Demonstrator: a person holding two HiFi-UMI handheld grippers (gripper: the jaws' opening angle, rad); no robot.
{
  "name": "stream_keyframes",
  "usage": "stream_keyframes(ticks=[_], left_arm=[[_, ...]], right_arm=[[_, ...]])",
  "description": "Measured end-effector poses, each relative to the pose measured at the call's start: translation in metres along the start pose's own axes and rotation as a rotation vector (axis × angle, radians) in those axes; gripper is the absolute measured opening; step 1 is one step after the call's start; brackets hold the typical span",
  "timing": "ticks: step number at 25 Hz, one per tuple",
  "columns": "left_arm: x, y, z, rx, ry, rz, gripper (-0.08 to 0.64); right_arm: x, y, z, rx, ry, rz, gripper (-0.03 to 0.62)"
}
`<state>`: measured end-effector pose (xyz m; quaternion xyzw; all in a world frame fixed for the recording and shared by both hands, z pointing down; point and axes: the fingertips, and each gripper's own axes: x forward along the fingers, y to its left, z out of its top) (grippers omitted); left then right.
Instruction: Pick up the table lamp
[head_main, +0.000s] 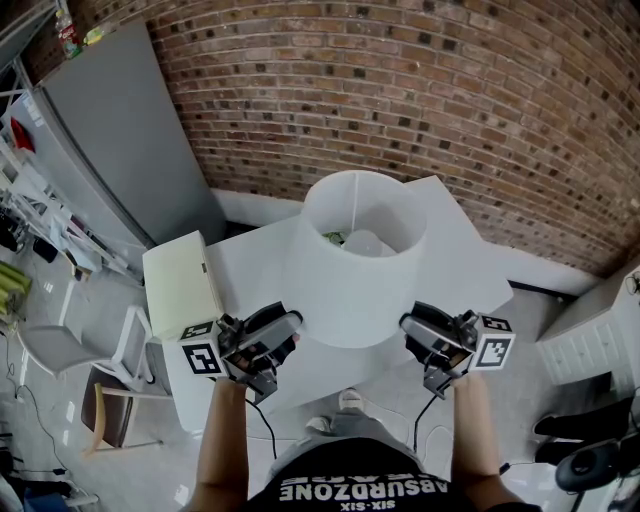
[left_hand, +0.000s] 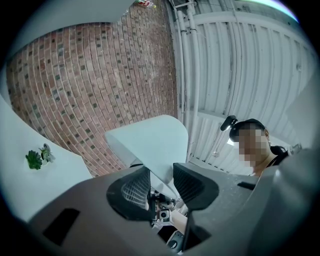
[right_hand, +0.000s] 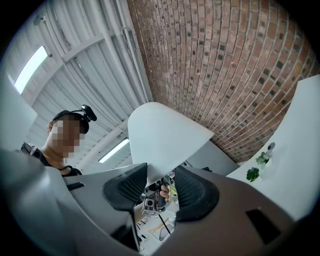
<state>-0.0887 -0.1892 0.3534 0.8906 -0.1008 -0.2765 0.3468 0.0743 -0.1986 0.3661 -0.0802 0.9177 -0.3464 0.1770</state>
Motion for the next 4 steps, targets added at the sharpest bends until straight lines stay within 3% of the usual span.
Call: stream_keyframes(ticks=[4], left_arm=[[-0.0005, 0.0007, -0.0018, 0.001, 0.0, 0.002, 0.144]], right_arm=[[-0.0011, -0.0006, -0.0019, 0.0, 0.007, 0.002, 0.169]])
